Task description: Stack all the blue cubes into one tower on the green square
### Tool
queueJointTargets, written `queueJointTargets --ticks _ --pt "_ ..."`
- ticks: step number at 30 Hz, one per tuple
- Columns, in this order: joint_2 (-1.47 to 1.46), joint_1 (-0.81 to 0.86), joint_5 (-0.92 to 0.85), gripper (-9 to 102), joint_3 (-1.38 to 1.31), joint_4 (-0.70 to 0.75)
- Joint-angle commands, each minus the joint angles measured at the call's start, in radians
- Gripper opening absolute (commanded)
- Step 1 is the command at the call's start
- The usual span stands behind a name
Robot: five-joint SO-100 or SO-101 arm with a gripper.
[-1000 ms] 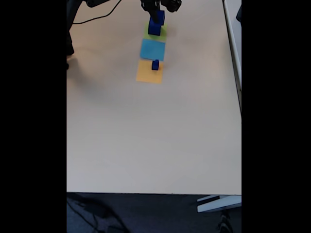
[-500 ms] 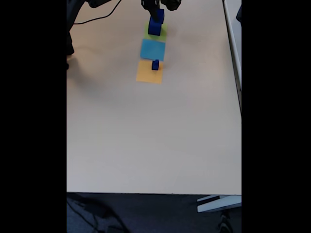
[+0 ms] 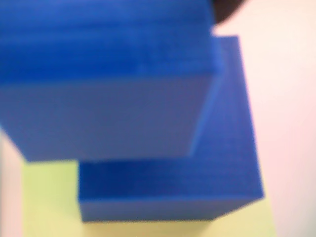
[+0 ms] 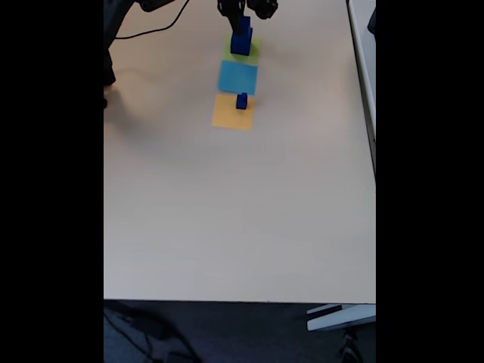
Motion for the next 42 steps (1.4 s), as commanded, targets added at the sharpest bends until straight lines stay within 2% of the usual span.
queueJointTargets --ticks 1,42 --pt "0.018 -0.012 0.014 0 -0.064 -0.003" --pt "-0.018 -0.031 -0.02 0 -0.121 -0.043"
